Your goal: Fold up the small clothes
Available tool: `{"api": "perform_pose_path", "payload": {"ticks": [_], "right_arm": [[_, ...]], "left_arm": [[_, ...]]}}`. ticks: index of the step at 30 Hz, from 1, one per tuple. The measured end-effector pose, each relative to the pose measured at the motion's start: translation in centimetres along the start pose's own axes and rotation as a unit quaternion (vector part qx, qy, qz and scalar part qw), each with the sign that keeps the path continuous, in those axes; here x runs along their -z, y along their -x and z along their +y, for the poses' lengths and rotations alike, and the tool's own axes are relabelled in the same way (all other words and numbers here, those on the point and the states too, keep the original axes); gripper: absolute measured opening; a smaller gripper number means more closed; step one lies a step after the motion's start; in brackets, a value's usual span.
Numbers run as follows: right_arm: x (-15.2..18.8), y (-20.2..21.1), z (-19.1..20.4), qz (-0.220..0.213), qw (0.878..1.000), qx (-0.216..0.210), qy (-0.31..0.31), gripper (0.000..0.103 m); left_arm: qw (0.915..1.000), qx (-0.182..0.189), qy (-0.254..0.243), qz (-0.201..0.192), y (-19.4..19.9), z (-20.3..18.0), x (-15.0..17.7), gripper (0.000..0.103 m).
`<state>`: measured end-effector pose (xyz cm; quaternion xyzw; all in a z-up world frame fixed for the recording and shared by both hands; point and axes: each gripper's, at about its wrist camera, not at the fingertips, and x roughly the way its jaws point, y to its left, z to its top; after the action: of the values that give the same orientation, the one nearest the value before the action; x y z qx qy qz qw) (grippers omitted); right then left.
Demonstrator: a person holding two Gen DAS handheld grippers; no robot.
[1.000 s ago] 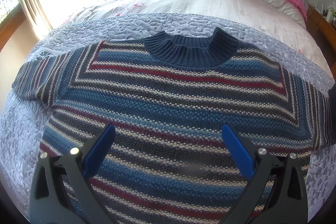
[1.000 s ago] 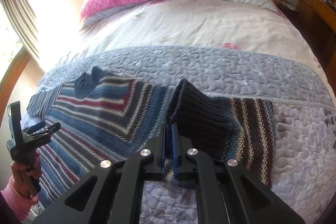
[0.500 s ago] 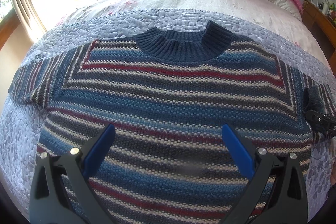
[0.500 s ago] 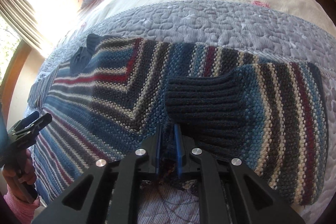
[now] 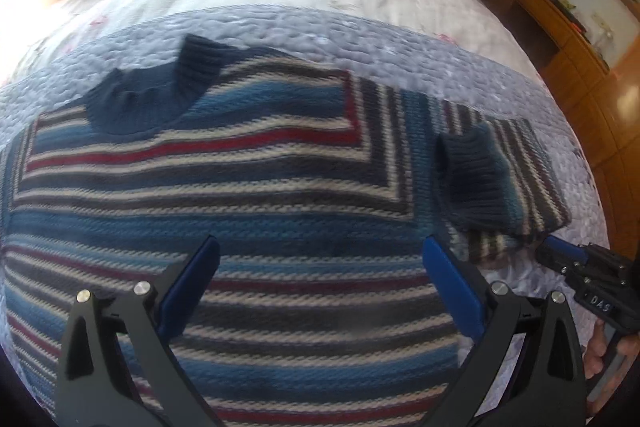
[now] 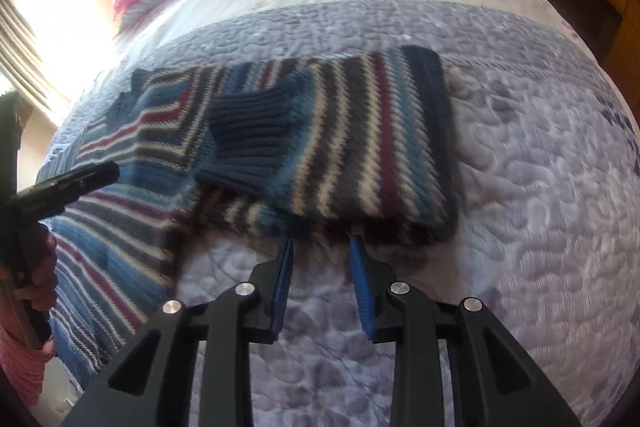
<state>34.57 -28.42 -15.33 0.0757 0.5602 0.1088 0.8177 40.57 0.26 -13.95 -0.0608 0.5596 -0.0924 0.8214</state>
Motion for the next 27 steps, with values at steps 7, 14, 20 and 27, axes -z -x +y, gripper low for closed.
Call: {"api": "perform_pose_path", "payload": {"ticks": [7,14,20,27], "right_arm": [[3.8,0.6,-2.4,-0.011,1.000,-0.017,-0.018,0.030],[4.8,0.0,-2.7,-0.022,0.999,-0.022,-0.018,0.030],[5.2,0.1,-3.1,-0.023,0.999,-0.027,-0.022,0.030],[5.0,-0.5,-3.0,-0.025,0.999,-0.030,-0.024,0.031]], "left_arm": [[0.9980,0.040,-0.038,0.030,-5.2,-6.2,-2.8,0.099],[0.9952,0.082,-0.044,0.029,-6.8,-8.4,-4.0,0.092],[0.9905,0.122,-0.033,0.056,-8.1,-9.1,-4.3,0.055],[0.9901,0.136,-0.025,0.027,-6.7,-8.6,-4.4,0.011]]}}
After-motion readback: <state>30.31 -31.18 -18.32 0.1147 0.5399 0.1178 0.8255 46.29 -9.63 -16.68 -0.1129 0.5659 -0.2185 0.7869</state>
